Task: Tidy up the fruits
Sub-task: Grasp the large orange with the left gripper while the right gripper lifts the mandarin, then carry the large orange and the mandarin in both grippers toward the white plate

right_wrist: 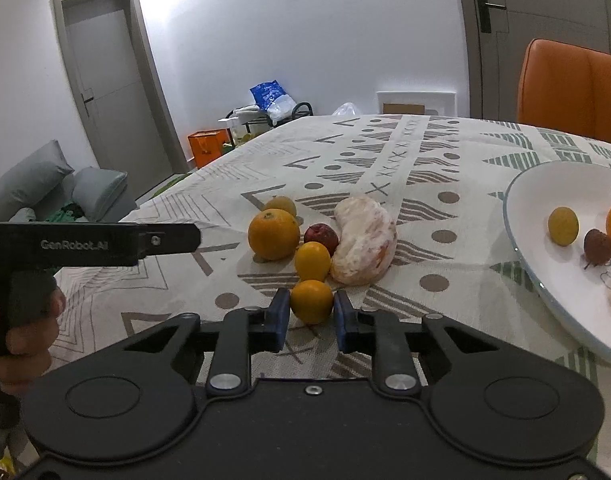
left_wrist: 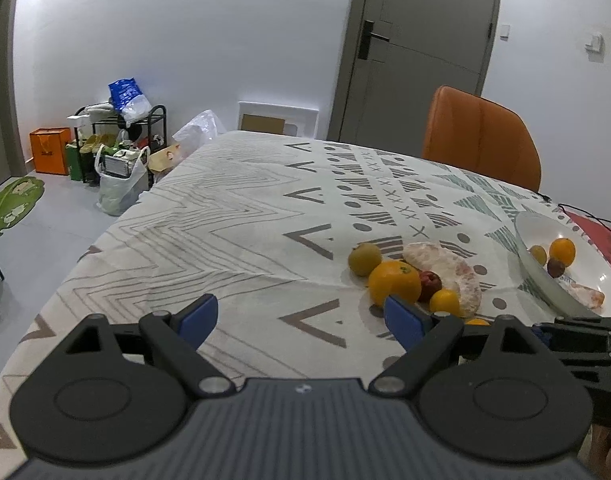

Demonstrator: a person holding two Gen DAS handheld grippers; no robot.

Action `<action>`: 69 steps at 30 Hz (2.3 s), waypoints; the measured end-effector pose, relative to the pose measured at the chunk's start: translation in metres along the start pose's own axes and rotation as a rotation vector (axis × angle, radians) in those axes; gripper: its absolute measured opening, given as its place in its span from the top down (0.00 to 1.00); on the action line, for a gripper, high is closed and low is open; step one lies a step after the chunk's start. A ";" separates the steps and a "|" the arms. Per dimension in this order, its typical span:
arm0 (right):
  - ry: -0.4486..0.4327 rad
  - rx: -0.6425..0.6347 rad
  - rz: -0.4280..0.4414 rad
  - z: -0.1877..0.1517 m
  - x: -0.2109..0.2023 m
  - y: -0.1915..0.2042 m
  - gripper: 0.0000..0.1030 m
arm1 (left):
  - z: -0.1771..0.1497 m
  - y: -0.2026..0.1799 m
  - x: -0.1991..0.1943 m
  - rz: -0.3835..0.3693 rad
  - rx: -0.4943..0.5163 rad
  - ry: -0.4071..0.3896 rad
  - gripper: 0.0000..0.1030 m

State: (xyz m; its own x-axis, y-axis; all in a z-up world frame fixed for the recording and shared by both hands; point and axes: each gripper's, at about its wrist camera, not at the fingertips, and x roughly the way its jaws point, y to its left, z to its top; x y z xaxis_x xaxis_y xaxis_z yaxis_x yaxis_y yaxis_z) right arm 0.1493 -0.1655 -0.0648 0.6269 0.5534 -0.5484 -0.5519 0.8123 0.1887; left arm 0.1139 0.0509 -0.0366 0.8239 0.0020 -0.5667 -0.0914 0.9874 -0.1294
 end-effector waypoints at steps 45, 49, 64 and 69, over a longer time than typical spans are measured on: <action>-0.128 0.040 -0.190 0.017 -0.068 -0.049 0.79 | 0.012 -0.039 0.046 -0.132 0.003 0.045 0.65; -0.140 0.052 -0.198 0.014 -0.074 -0.054 0.79 | 0.015 -0.043 0.036 -0.130 0.011 0.021 0.65; -0.168 0.119 -0.251 -0.004 -0.100 -0.078 0.79 | 0.019 -0.081 0.021 -0.174 0.075 -0.007 0.65; -0.175 0.139 -0.262 -0.009 -0.105 -0.087 0.79 | 0.018 -0.092 0.019 -0.186 0.095 -0.012 0.65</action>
State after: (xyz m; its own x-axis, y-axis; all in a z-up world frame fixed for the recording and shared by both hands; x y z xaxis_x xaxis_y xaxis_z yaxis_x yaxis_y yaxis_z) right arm 0.1266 -0.2953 -0.0312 0.8292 0.3359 -0.4468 -0.2870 0.9417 0.1753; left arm 0.1483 -0.0367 -0.0209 0.8282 -0.1802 -0.5307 0.1155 0.9815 -0.1529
